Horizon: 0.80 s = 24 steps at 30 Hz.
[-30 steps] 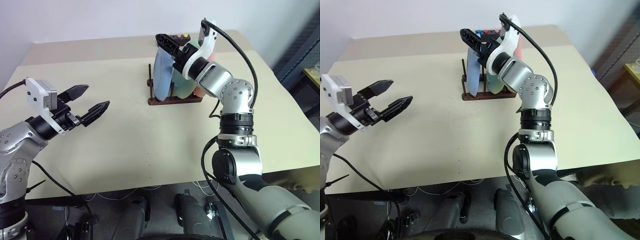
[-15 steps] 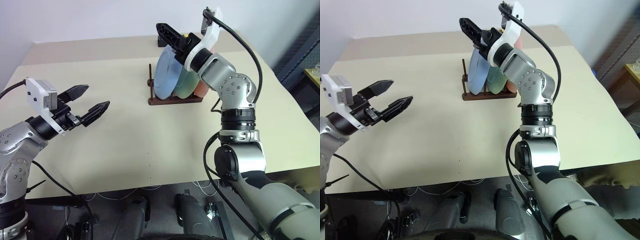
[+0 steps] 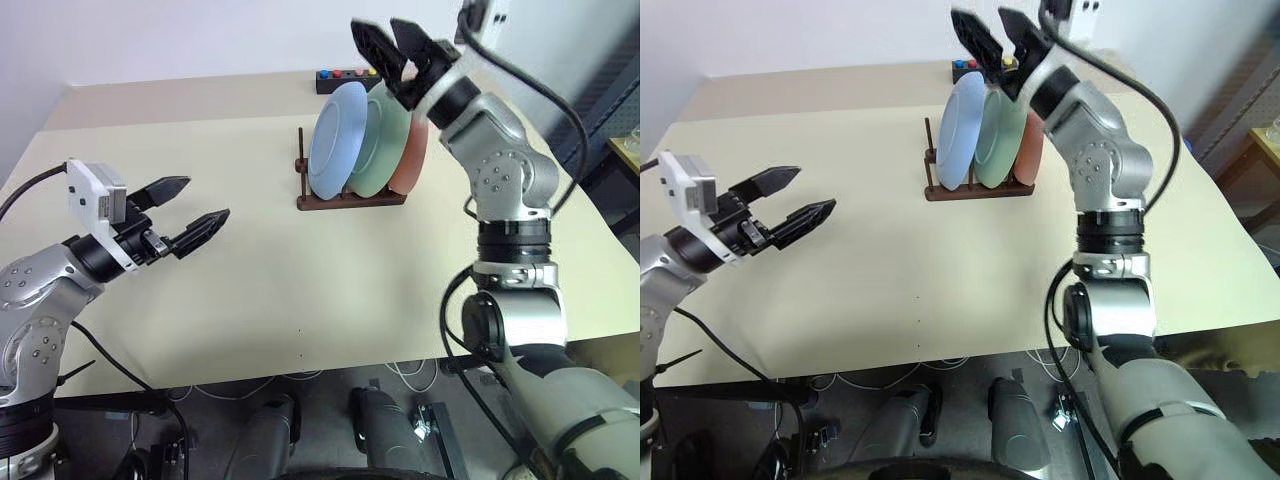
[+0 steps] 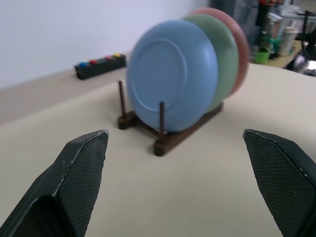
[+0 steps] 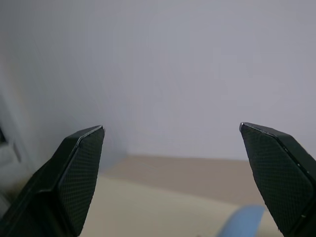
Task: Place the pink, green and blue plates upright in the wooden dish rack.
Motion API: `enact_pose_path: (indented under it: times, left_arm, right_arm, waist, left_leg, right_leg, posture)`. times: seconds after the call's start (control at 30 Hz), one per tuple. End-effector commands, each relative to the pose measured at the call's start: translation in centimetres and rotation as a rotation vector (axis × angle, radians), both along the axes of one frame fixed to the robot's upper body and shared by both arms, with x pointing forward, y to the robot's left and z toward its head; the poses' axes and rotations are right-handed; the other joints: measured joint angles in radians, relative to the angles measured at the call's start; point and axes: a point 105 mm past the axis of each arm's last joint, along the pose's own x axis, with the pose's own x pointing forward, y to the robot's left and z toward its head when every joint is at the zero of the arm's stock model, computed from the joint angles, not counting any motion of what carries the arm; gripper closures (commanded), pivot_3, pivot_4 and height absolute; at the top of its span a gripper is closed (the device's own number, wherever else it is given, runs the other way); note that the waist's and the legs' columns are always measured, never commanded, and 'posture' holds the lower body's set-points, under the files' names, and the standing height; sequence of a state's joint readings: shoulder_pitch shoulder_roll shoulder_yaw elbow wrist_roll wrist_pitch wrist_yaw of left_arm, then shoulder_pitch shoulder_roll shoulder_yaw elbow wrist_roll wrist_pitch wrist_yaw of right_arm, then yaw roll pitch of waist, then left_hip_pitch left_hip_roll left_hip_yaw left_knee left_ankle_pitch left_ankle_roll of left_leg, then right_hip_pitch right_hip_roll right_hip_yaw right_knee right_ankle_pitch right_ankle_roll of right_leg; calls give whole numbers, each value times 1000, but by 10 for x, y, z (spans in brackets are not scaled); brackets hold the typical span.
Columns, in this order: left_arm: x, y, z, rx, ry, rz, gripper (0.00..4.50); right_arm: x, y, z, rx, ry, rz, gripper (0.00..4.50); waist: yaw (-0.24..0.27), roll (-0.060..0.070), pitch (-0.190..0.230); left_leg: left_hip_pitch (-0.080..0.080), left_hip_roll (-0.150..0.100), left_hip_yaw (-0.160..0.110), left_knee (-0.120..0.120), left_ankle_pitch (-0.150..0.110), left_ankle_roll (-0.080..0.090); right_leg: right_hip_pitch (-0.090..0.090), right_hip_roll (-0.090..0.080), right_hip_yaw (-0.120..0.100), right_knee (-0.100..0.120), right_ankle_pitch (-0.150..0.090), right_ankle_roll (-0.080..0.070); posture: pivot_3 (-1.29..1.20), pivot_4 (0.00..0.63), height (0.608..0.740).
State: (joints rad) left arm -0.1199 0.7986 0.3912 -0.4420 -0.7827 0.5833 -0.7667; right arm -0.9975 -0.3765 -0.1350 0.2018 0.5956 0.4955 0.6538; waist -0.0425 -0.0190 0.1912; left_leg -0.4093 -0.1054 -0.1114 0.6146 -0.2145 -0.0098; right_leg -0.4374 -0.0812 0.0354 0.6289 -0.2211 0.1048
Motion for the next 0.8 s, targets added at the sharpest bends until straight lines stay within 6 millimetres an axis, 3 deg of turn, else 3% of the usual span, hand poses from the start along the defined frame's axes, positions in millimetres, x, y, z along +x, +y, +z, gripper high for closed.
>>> enact_pose_path:
  times: [0.03,0.17,0.27,0.33,0.43,0.5,0.8]
  left_arm:
    - [-11,-13,-6,68,24,-100,0]
    - [-8,-15,-3,60,13,-114,0]
    - [-4,-17,-3,60,11,-125,0]
    - [0,-20,-3,57,11,-144,0]
    - [7,-23,-1,57,-4,-152,0]
    - [11,-22,1,60,-14,-148,0]
    - [16,-21,10,71,-34,-155,0]
  right_arm:
    - [-23,-10,-1,-112,-68,89,881]
    - [-37,-23,-32,-327,-91,101,2883]
    - [-44,-31,-38,-353,-80,95,4474]
    - [-47,-38,-54,-417,-46,75,4474]
    - [-36,-51,-85,-614,-46,-58,4474]
    - [-30,-55,-96,-697,-67,-118,4474]
    - [-10,-64,-106,-864,-208,-290,4474]
  waist:
    - [2,0,0]
    - [3,1,0]
    - [0,1,0]
    - [2,1,0]
    - [11,0,0]
    - [10,0,0]
    - [14,0,0]
  left_leg:
    - [0,0,0,0,0,0]
    - [0,0,0,1,0,0]
    - [1,1,0,1,0,0]
    - [0,1,0,1,0,0]
    - [1,1,0,1,0,0]
    - [1,1,1,2,0,0]
    - [1,1,1,2,0,0]
  right_leg:
    - [0,0,0,0,0,0]
    - [1,-1,0,0,0,0]
    - [1,-1,0,0,0,0]
    - [1,-1,0,0,0,0]
    - [2,-1,0,-1,0,0]
    - [2,-1,0,-1,0,0]
    - [2,-1,0,-1,0,0]
  posture:
    - [0,150,740]
    - [0,150,740]
    - [0,150,740]
    - [0,150,740]
    - [0,150,740]
    - [0,150,740]
    - [0,150,740]
